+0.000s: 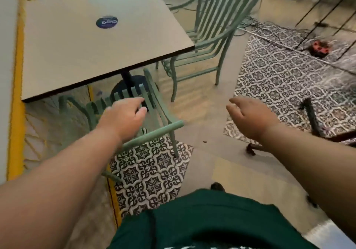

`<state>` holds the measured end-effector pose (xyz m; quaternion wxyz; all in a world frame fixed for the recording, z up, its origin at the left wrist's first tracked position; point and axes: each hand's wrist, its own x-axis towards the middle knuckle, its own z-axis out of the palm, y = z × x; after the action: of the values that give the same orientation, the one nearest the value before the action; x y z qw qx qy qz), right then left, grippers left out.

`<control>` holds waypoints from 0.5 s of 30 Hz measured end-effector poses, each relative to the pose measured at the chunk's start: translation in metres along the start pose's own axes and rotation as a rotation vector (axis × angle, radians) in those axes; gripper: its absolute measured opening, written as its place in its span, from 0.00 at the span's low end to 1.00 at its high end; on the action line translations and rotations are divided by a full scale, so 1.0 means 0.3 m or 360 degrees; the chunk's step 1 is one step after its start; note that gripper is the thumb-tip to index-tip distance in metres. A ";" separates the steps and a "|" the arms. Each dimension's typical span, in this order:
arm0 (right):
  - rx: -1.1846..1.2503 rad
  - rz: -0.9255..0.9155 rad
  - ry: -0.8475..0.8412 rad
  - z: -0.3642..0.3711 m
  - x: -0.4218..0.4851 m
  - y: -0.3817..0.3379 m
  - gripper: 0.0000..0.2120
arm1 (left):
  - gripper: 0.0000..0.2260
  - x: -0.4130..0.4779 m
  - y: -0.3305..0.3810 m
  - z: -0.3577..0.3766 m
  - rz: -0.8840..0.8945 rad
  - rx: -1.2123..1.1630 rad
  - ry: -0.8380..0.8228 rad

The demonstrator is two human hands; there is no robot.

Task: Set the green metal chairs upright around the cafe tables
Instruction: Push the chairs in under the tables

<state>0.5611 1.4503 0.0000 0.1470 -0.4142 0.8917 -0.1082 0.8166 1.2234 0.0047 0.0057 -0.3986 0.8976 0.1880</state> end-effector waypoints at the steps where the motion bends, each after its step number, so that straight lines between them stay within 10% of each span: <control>1: 0.0010 0.0059 0.0048 -0.022 -0.023 0.035 0.27 | 0.23 0.038 0.059 -0.009 0.0100 0.0042 -0.0017; 15: 0.0013 0.0383 0.0136 -0.363 0.008 0.688 0.23 | 0.25 0.474 0.980 0.139 0.0760 0.0295 -0.0197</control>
<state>0.3754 1.5868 0.0362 0.1225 -0.2987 0.9399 -0.1111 0.5028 1.3161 0.0412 0.0525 -0.1611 0.9776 0.1251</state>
